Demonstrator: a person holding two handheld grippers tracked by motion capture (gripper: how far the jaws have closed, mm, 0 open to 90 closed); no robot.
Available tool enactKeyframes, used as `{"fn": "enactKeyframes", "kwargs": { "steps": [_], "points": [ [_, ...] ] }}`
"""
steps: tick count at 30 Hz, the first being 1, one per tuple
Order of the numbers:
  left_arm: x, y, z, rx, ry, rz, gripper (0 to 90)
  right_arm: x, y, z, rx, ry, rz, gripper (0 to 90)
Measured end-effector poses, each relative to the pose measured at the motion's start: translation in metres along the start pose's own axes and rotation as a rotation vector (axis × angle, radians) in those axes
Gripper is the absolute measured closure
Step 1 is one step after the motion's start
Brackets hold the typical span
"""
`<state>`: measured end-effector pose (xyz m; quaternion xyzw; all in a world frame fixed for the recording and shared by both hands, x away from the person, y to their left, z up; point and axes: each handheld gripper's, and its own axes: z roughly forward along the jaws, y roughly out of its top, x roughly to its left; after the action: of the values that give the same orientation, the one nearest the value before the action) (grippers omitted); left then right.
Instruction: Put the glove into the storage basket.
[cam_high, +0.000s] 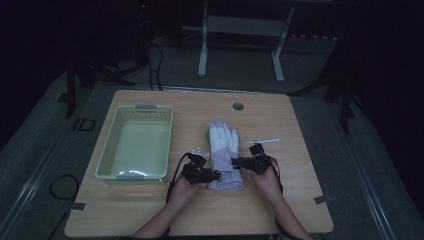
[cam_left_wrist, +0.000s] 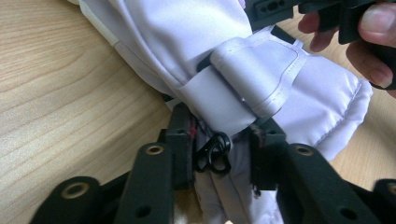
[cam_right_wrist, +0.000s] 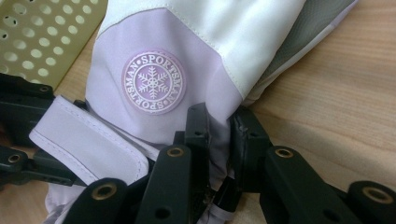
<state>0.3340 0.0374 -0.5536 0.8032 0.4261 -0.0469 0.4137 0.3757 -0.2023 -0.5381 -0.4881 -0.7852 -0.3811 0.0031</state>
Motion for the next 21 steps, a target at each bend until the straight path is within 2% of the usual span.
{"fn": "enactKeyframes", "kwargs": {
  "steps": [5,8,13,21],
  "points": [
    [-0.002,0.004,-0.004,0.012,-0.003,-0.002,72.6,0.007,0.001,-0.005,-0.017,-0.021,-0.022,79.0],
    [-0.004,0.008,-0.009,0.014,-0.002,0.012,73.1,0.012,0.004,-0.009,-0.027,-0.034,-0.042,79.0],
    [-0.01,0.018,-0.021,0.014,0.005,0.038,73.4,0.019,0.012,-0.019,-0.053,-0.031,-0.048,79.1],
    [-0.02,0.035,-0.047,-0.001,0.032,0.088,73.4,0.035,0.028,-0.037,-0.097,-0.026,-0.077,79.1]
  ]
}}
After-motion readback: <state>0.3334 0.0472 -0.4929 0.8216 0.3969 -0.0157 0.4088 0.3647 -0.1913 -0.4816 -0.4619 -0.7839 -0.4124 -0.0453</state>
